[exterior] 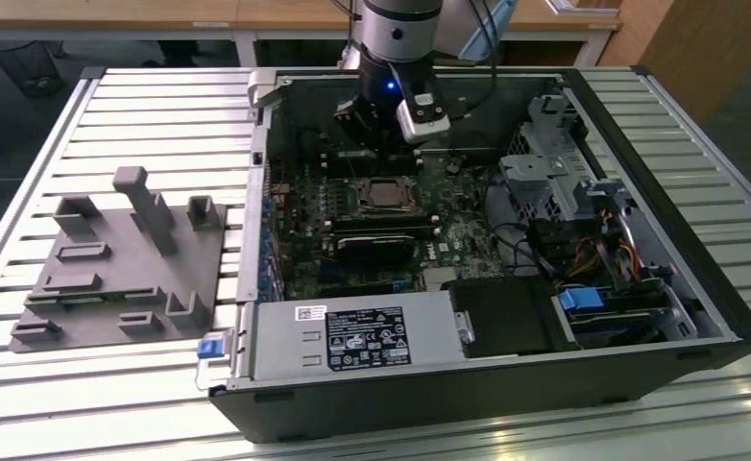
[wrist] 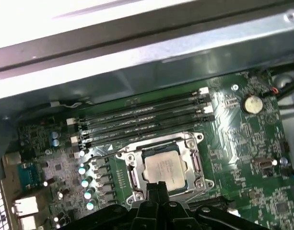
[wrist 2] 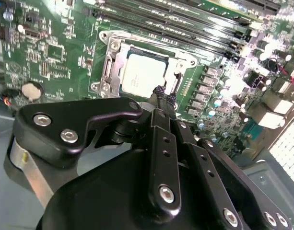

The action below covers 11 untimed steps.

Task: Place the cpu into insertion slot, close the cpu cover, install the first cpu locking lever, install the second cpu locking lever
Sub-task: 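Install the first cpu locking lever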

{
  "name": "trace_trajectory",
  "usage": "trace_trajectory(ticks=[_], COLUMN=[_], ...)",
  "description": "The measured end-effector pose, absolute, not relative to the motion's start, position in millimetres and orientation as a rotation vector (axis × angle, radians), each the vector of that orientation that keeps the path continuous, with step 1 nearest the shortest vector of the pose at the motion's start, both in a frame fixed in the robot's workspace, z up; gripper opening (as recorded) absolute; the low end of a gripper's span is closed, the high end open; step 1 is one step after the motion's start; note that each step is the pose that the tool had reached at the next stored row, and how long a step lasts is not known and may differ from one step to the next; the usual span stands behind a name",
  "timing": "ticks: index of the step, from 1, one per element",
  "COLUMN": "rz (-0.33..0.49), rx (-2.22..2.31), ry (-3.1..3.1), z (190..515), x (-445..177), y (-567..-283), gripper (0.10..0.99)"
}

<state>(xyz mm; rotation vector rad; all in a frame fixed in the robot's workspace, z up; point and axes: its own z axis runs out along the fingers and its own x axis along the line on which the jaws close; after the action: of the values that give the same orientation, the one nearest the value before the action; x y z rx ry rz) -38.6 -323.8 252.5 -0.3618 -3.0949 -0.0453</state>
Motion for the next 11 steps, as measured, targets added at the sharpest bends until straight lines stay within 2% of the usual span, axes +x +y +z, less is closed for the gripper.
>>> trace_trajectory(ticks=[4, 11], rz=[-0.085, -0.098], rx=[-0.342, -0.234], ry=[-3.117, -3.164], z=[252.7, 252.1], x=[-38.7, -38.7], y=[-323.7, -323.7], gripper=[0.106, 0.106])
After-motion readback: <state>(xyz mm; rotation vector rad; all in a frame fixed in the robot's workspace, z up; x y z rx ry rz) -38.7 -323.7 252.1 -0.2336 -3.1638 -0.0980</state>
